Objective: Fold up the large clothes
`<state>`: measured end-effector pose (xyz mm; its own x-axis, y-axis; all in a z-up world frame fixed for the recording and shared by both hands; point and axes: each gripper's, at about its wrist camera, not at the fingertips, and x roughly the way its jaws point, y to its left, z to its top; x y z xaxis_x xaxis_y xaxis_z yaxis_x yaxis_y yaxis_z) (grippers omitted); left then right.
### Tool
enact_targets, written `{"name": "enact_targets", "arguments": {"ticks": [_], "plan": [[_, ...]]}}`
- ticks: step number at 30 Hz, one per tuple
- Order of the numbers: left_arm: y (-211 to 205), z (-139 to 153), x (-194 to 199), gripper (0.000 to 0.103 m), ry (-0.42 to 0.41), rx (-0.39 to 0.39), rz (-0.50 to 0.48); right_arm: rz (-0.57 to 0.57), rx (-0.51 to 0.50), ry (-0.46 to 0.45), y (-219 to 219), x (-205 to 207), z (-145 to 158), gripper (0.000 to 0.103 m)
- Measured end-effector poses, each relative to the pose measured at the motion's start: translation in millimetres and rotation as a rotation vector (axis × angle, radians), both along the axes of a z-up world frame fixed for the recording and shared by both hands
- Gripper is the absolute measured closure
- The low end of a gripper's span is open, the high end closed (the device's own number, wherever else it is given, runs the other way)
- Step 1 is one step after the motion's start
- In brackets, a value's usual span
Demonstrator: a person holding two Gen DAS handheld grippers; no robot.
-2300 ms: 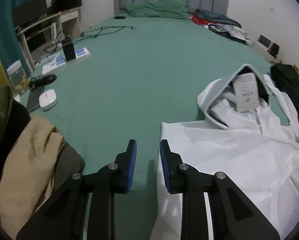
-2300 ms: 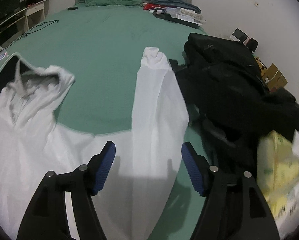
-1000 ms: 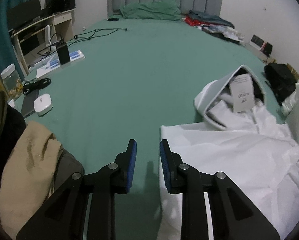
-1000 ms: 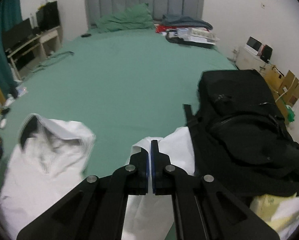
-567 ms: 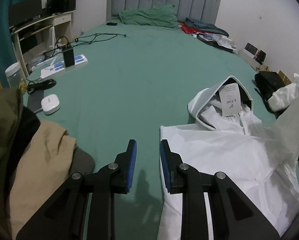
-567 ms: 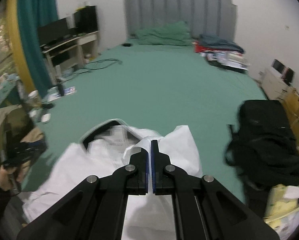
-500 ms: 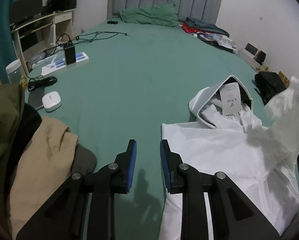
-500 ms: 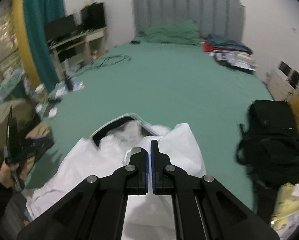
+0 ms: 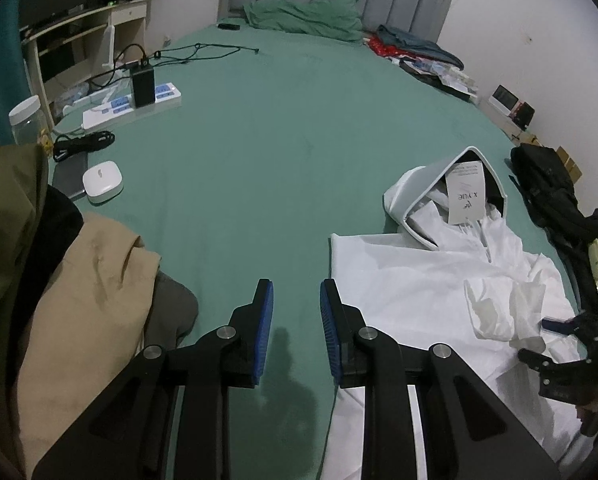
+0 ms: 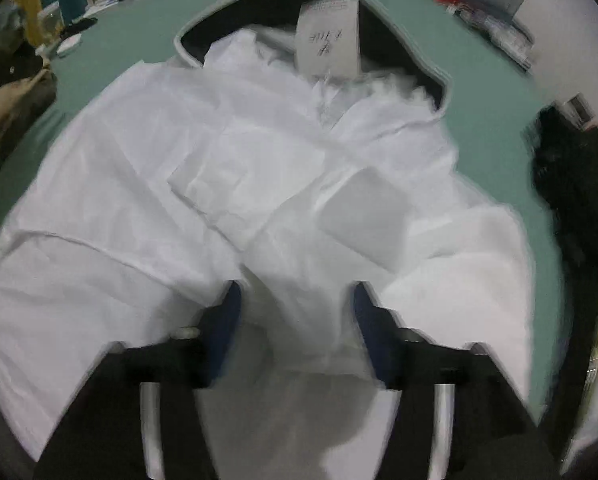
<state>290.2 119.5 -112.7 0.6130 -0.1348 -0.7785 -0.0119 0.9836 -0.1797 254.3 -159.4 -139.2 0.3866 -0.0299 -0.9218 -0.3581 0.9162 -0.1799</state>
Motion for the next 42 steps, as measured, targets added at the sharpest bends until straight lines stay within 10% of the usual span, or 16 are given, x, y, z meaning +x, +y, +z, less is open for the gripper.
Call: {"name": "enact_targets", "arguments": {"ticks": [6, 11, 13, 16, 24, 31, 38, 40, 42], "plan": [[2, 3, 0, 0.077, 0.003, -0.012, -0.001, 0.132, -0.050, -0.198, 45, -3, 34, 0.037], [3, 1, 1, 0.077, 0.023, -0.011, 0.004, 0.191, -0.042, -0.135, 73, 18, -1, 0.040], [5, 0, 2, 0.077, 0.030, -0.011, 0.008, 0.150, -0.004, -0.064, 71, 33, -24, 0.082], [10, -2, 4, 0.077, 0.032, -0.005, 0.026, 0.101, 0.059, -0.052, 61, 46, -34, 0.098], [21, -1, 4, 0.077, 0.035, -0.027, 0.065, 0.130, 0.208, -0.255, 92, 56, 32, 0.098], [34, 3, 3, 0.077, 0.023, -0.041, 0.100, 0.220, 0.363, -0.218, 144, 46, 27, 0.098], [26, -7, 12, 0.077, 0.045, -0.046, 0.080, 0.204, 0.451, -0.021, 159, 38, -25, 0.084], [15, -9, 15, 0.077, 0.042, -0.046, 0.049, 0.199, 0.426, -0.026, 157, 29, -25, 0.042], [4, -11, 15, 0.077, 0.043, -0.055, 0.014, 0.194, 0.448, -0.044, 145, 20, -18, 0.033]]}}
